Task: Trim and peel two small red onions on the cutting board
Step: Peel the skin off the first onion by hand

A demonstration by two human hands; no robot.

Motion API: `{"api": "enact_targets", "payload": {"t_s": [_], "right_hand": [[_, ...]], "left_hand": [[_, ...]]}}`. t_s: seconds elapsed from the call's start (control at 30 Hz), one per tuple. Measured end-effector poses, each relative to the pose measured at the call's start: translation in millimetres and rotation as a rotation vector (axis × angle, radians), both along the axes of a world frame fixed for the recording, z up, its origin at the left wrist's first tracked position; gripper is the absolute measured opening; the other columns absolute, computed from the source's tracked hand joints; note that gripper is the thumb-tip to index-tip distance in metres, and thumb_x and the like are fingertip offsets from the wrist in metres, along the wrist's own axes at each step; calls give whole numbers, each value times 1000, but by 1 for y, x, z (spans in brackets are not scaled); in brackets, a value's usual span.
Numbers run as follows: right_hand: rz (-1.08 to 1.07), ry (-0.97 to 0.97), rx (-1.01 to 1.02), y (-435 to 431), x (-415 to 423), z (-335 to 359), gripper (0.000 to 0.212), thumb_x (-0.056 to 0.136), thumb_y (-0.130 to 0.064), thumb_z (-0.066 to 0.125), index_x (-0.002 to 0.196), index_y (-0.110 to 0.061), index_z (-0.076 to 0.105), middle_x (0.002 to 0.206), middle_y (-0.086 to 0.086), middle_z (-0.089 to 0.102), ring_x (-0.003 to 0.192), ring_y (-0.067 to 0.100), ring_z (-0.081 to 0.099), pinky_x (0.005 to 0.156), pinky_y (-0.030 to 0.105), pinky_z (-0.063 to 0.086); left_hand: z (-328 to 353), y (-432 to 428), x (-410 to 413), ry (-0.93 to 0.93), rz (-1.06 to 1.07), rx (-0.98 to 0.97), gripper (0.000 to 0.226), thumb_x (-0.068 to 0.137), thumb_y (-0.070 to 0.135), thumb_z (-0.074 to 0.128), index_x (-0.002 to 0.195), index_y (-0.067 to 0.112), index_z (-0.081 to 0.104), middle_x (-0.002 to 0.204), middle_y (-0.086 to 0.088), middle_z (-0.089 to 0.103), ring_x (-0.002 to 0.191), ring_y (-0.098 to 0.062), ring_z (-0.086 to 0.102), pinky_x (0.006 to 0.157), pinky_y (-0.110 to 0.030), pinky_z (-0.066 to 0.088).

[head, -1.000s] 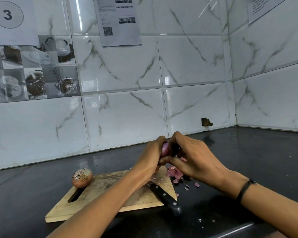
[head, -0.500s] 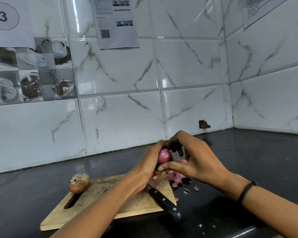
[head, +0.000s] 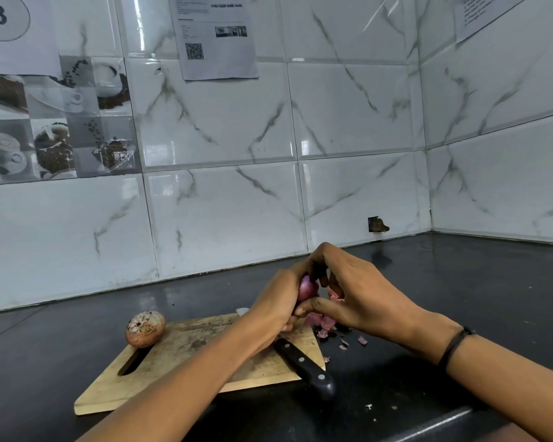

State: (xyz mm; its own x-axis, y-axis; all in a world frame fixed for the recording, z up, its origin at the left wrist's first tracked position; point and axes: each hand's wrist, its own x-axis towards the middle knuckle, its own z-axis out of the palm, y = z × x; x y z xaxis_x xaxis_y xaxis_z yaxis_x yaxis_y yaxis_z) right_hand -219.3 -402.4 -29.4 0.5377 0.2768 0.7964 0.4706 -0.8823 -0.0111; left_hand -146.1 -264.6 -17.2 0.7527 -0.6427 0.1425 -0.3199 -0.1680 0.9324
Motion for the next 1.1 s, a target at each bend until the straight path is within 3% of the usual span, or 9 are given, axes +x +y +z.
{"api": "enact_targets", "payload": {"t_s": [0.13,0.3,0.43,0.53,0.63,0.8,0.93,1.1], "right_hand": [[-10,-25,-53,-1,2,-1,36,87,-34,76,104,-22,47,95,-10,56,82,10,52,71,23,44],[-51,-8,-68,2,4,-4,29,88,-16,74,99,-17,48,90,-5,60,78,11,54,66,31,49],[-34,-10,56,1,2,0,40,83,-38,81,96,-22,46,83,-12,56,75,7,52,63,14,41],[-42,-9,111,-3,-1,3,52,75,-58,82,95,-24,47,81,-16,53,77,10,54,63,13,41],[-32,7,106,-4,0,2,52,75,-62,79,100,-24,53,87,-15,58,80,12,57,64,16,44],[17,-26,155,0,-4,4,30,92,-45,71,112,-23,65,95,-18,64,86,6,62,64,19,49],[-3,-58,43,-1,-2,2,12,100,-25,63,110,-20,66,96,-15,61,82,5,59,64,16,46],[-78,-50,-41,-3,1,0,7,101,-21,58,107,-23,57,97,-15,55,80,7,54,64,38,51]], "left_hand": [[-1,-1,1,3,23,11,43,102,40,34,70,17,51,42,4,30,36,-11,22,39,-20,19],[-1,-2,5,65,39,-23,59,103,39,30,49,22,41,43,6,29,32,-9,22,36,-18,18],[1,1,8,84,-16,-19,48,102,46,33,67,16,47,44,5,29,35,-9,20,35,-18,19],[0,4,10,84,-49,-19,55,101,50,35,57,18,43,45,4,29,37,-9,19,36,-19,18],[1,6,9,80,-63,-46,52,102,48,34,64,17,50,47,3,29,38,-9,20,38,-20,18],[6,10,11,92,-6,-71,52,101,47,34,57,22,45,47,6,25,39,-9,18,40,-22,18],[6,10,14,100,12,-31,53,101,49,33,65,17,54,48,6,27,39,-9,19,41,-22,18],[4,7,18,175,34,-105,47,100,37,34,62,16,51,46,5,28,38,-9,18,37,-20,15]]}}
